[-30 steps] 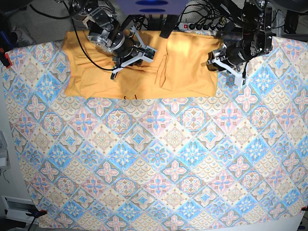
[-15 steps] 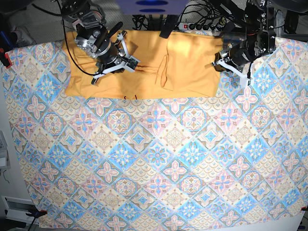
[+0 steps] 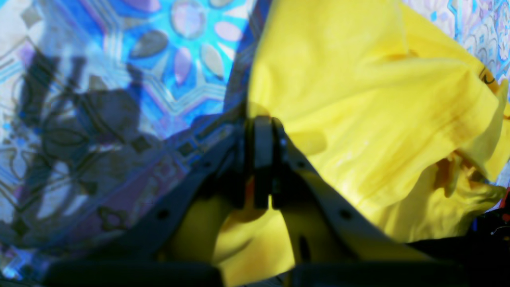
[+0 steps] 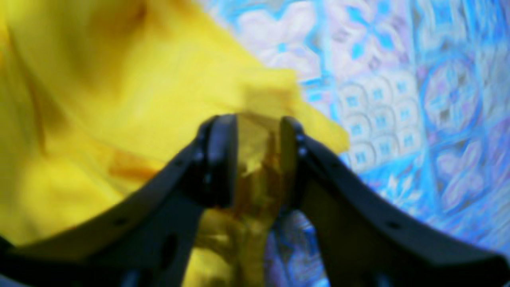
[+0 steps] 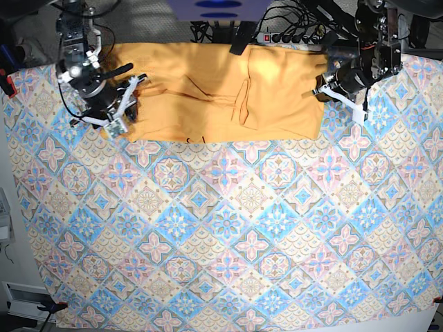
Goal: Fold the T-shirt properly
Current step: 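Release the fabric and move the right gripper to the shirt's outer edge, then grasp the outer edge with the right gripper and pull it outward to smooth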
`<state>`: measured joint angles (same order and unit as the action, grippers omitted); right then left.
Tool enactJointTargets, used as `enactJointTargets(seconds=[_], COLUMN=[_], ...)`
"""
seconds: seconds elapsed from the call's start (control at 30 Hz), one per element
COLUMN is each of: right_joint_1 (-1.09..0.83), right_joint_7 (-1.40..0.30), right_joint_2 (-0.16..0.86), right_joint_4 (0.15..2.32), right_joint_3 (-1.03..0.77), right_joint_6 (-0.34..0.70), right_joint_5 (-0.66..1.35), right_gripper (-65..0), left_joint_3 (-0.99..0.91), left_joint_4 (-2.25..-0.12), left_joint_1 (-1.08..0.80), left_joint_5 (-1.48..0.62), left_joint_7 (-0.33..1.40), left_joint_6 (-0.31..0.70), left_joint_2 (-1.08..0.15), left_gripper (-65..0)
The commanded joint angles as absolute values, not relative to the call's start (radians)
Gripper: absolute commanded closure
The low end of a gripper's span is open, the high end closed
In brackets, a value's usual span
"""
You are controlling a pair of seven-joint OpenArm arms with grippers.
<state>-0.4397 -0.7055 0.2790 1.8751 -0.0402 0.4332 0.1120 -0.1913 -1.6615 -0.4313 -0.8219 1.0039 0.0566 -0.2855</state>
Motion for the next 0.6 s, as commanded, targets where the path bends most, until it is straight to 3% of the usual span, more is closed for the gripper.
enactJointTargets(seconds=[0.0, 0.2, 0.57], right_joint_1=[-0.449, -0.449, -0.397], right_joint_7=[-0.711, -0.885, -0.938], right_joint_2=[0.289, 0.309, 0.397], right_joint_4=[1.89, 1.886, 1.635], right_joint_3=[-0.084, -0.242, -0.266], right_joint_6=[0.432, 0.437, 0.437], right_joint_5=[0.17, 0.501, 0.852], right_gripper=[-22.3, -23.7, -23.8], left_joint_3=[-0.196, -0.194, -0.193], left_joint_4=[-1.681, -1.678, -1.676], left_joint_1=[-0.427, -0.423, -0.424], left_joint_5=[-0.831, -0.829, -0.828], left_joint_7=[0.997, 0.997, 0.997], left_joint_6=[0.062, 0.062, 0.062], left_joint_2=[-0.297, -0.297, -0.297], left_gripper=[0.0, 0.0, 0.0])
